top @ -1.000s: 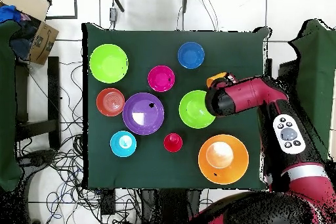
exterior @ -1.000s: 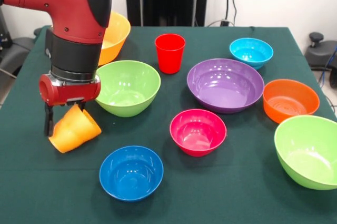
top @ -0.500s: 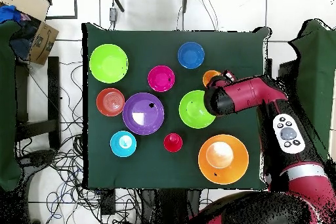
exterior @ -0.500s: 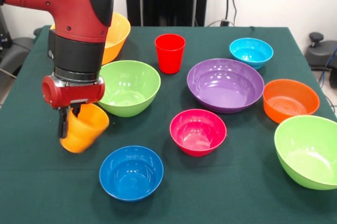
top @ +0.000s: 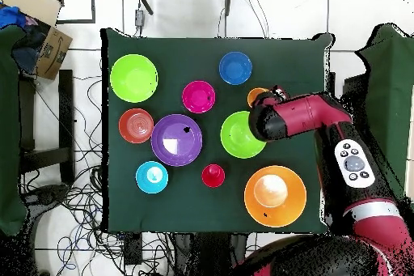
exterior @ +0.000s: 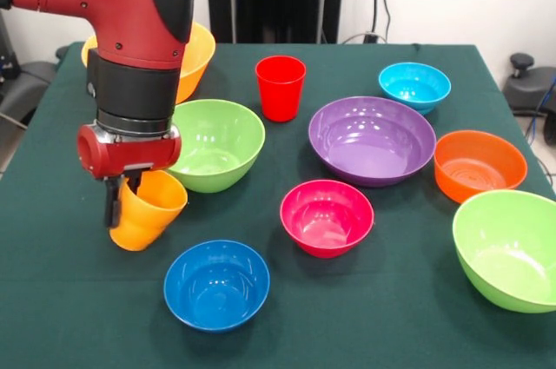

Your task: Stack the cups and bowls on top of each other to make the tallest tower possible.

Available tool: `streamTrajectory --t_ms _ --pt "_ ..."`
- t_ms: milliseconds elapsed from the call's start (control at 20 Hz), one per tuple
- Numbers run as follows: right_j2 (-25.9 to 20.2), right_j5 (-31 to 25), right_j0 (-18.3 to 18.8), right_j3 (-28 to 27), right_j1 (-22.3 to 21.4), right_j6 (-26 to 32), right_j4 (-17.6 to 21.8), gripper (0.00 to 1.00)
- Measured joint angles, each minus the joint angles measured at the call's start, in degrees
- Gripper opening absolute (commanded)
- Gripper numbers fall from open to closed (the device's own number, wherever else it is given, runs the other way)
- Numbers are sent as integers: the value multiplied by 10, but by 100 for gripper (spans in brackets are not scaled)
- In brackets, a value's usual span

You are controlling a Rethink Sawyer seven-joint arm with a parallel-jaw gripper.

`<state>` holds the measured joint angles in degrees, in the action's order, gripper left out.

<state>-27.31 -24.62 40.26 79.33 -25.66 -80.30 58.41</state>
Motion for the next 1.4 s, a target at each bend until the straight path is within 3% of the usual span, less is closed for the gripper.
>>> streamTrajectory --t_ms 500,1100,1400 --pt "-51 -65 49 21 -16 0 -127 0" --pt "-90 -133 70 75 -64 0 -207 0" --pt "-98 -157 88 128 -99 0 -237 0"
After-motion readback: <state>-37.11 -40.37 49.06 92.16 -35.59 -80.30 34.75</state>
